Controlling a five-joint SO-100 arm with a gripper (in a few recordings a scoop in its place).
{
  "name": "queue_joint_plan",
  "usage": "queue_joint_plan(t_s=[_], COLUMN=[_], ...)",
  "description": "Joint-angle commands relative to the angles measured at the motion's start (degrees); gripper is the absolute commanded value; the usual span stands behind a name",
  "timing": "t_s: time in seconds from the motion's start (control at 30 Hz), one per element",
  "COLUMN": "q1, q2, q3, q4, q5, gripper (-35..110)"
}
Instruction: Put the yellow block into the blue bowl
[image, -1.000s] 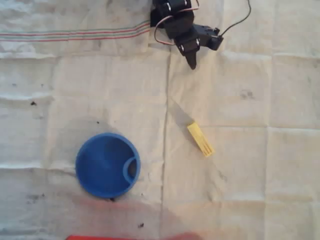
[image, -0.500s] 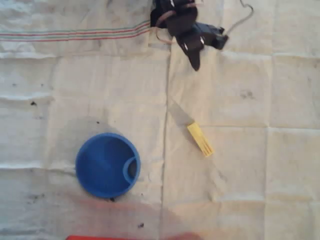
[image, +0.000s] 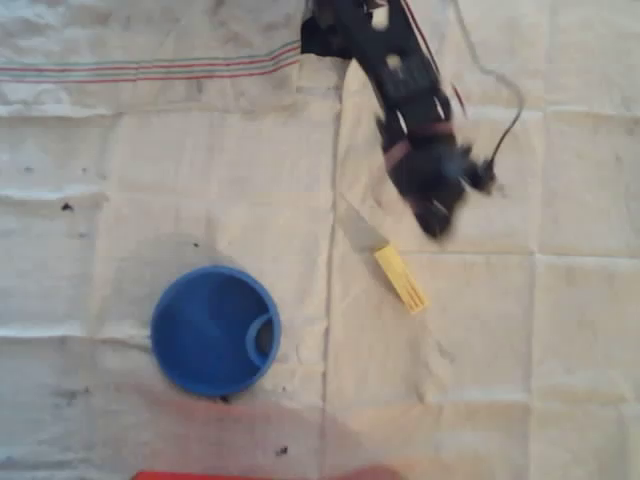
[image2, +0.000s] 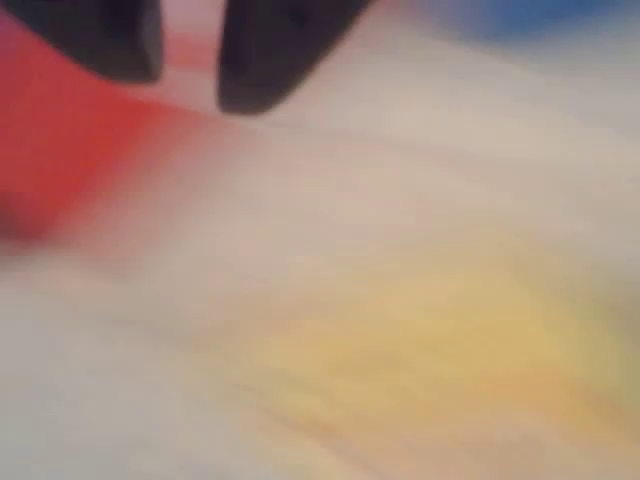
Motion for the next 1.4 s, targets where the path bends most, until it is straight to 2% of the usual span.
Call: queue_joint_plan(t_s=[0.0, 0.27, 0.37, 0.47, 0.6, 0.73, 1.37], q1=[0.4, 4.2, 6.5, 8.9, 10.3, 10.8, 11.7], q2=[-2.9, -8.6, -10.8, -13.1, -14.0, -14.2, -21.8], q3=[-12.7, -15.6, -15.6, -16.2, -16.6, -15.9, -16.6], q4=[1.3, 4.6, 5.4, 4.7, 4.7, 4.8, 4.7], q5=[-22.9, -58.7, -68.4, -73.9, -73.8, -73.8, -69.3], gripper=[0, 1, 3, 11, 27, 36, 31])
